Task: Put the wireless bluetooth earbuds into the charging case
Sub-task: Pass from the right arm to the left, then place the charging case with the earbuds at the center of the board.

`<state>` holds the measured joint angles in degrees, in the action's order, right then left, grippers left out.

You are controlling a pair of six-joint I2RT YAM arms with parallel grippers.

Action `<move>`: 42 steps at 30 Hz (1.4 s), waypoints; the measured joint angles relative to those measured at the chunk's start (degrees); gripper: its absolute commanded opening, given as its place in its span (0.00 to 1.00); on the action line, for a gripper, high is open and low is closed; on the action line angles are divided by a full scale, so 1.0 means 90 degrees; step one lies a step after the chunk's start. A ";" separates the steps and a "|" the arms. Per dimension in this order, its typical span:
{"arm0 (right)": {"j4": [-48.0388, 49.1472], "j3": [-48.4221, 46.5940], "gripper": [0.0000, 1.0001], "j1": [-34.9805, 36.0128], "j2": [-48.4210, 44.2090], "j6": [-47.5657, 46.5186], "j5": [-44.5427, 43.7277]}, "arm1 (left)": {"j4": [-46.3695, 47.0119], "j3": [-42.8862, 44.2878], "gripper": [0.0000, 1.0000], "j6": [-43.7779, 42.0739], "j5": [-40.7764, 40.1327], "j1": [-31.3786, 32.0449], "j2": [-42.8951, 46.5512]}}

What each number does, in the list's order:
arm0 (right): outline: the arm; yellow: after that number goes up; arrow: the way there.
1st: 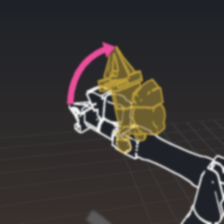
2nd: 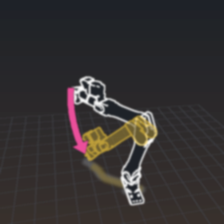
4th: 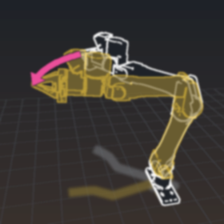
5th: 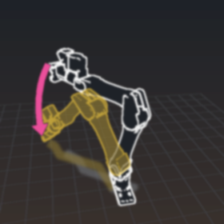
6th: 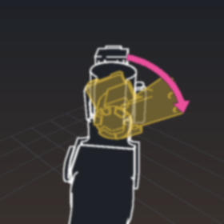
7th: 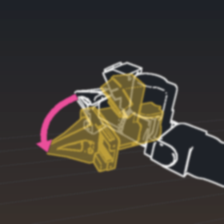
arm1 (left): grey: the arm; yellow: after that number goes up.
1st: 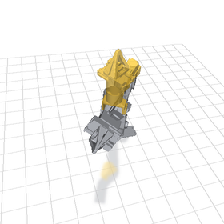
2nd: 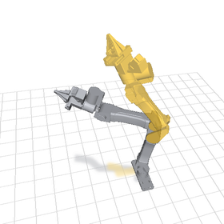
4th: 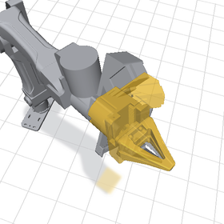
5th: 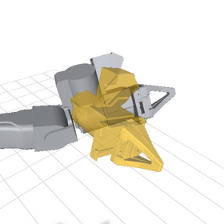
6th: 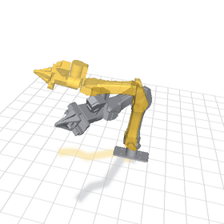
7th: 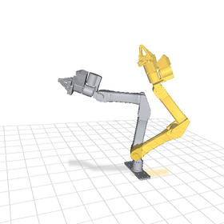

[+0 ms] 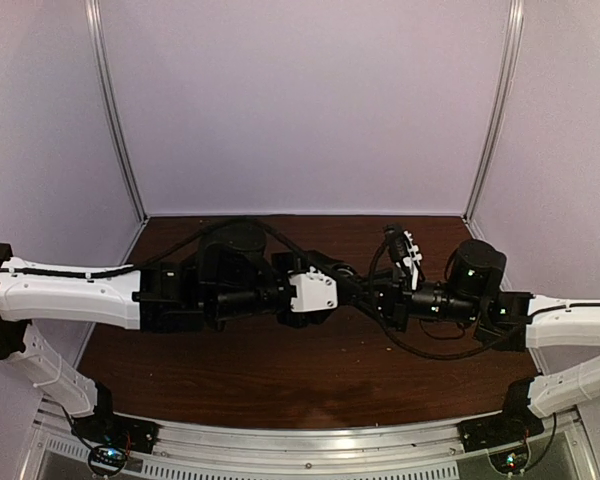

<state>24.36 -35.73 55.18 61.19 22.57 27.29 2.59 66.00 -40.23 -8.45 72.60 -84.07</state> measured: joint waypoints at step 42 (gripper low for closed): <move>0.0078 0.0151 0.92 -0.0294 -0.0879 -0.0369 -0.0274 | 0.0328 0.0039 0.35 0.1081 0.1071 -0.0918 -0.0476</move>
<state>25.06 -34.37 52.53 53.28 19.25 24.82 5.54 66.35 -30.50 1.19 64.34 -88.36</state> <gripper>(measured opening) 0.864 0.525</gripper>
